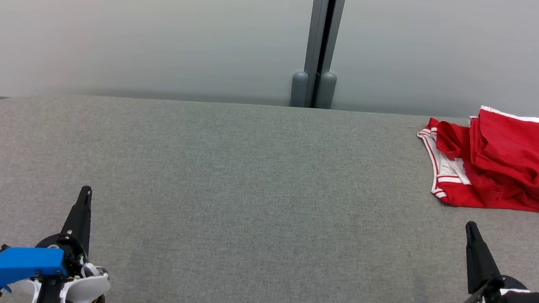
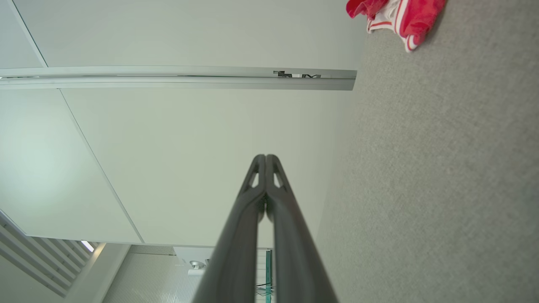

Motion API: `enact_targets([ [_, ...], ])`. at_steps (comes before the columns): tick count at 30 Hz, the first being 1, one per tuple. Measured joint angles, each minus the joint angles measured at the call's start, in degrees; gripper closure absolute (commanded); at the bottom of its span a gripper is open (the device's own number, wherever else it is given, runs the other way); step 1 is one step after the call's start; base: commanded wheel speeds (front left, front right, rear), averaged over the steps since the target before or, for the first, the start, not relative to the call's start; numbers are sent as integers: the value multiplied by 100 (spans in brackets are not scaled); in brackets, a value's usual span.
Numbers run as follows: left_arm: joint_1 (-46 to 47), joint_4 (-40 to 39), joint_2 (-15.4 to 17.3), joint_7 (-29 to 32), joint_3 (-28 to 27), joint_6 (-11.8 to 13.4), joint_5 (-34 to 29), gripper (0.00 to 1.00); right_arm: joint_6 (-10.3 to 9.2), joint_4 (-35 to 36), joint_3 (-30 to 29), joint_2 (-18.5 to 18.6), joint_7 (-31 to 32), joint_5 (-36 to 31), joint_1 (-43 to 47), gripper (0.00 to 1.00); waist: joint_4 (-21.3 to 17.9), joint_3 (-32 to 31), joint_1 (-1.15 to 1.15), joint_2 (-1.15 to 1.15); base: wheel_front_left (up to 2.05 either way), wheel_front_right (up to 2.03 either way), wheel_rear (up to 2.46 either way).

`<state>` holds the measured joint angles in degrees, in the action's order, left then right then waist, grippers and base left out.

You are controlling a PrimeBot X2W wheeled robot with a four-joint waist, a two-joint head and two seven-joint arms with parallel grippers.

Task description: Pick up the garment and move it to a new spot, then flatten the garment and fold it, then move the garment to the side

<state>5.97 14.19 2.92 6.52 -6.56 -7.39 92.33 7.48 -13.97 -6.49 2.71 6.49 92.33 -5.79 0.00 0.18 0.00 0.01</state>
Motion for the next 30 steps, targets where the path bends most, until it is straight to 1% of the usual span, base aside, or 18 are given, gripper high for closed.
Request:
enact_targets([
  [30,0,0,0,1,0,0,0,100,0,-1,0,0,0,0,-1,100,0,0,0,-1,0,0,0],
])
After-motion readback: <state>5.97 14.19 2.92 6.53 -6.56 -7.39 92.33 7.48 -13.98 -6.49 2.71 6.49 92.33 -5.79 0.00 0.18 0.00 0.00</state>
